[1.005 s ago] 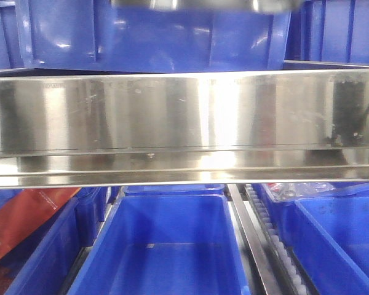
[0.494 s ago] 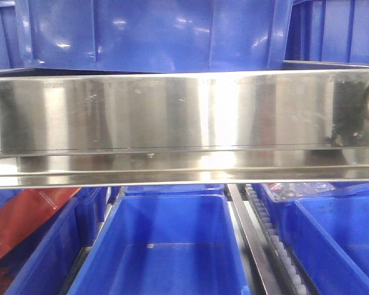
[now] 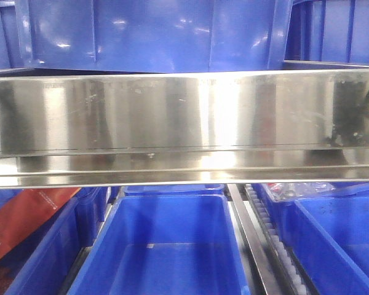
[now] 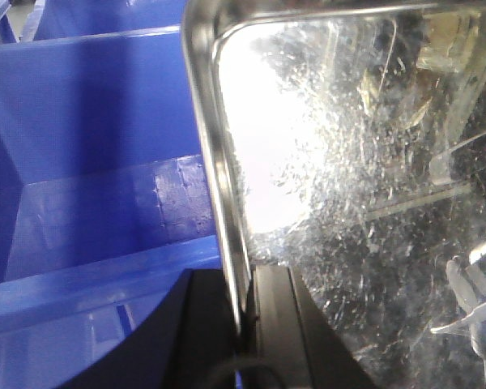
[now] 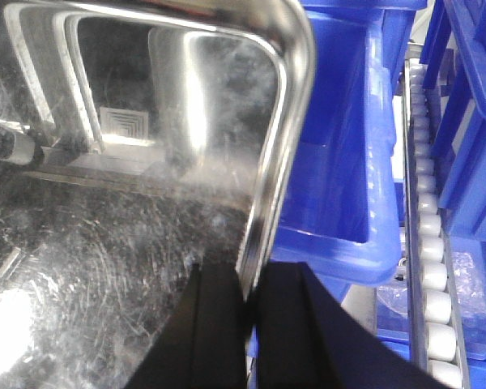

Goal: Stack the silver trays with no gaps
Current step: 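Lift the gripped steel tray up and back off the shelf, then hold the tray with both grippers while the base turns away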

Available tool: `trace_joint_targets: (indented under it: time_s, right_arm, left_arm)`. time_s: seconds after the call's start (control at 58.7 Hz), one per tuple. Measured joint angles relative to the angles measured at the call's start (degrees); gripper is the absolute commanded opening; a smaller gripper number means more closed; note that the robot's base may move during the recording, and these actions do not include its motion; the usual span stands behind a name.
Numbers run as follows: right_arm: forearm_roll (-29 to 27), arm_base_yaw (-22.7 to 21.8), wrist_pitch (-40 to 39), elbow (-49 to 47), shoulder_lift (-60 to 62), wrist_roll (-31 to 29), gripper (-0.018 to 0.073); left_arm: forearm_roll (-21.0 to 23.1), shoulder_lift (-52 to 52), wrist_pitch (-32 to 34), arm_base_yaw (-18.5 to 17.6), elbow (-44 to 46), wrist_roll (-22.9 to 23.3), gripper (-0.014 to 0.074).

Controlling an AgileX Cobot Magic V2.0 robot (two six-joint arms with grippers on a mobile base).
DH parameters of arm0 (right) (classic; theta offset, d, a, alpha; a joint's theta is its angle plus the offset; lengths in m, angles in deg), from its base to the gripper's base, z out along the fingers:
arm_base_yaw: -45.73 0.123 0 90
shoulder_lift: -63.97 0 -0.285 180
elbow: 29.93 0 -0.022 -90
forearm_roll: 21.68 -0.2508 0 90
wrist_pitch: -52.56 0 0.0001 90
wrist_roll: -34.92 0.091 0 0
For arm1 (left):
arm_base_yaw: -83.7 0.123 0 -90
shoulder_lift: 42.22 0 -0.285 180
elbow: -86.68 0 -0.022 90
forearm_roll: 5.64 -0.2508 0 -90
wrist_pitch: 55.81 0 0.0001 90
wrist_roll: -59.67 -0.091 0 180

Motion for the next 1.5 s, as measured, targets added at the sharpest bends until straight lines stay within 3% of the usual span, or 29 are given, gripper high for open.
trace_joint_targets:
  time_s: [1.5]
  right_arm:
    - [0.10,-0.12,0.00,0.00,0.42,0.00,-0.0079]
  left_arm:
    - [0.00,0.00,0.66,0.00,0.00,-0.10,0.0000]
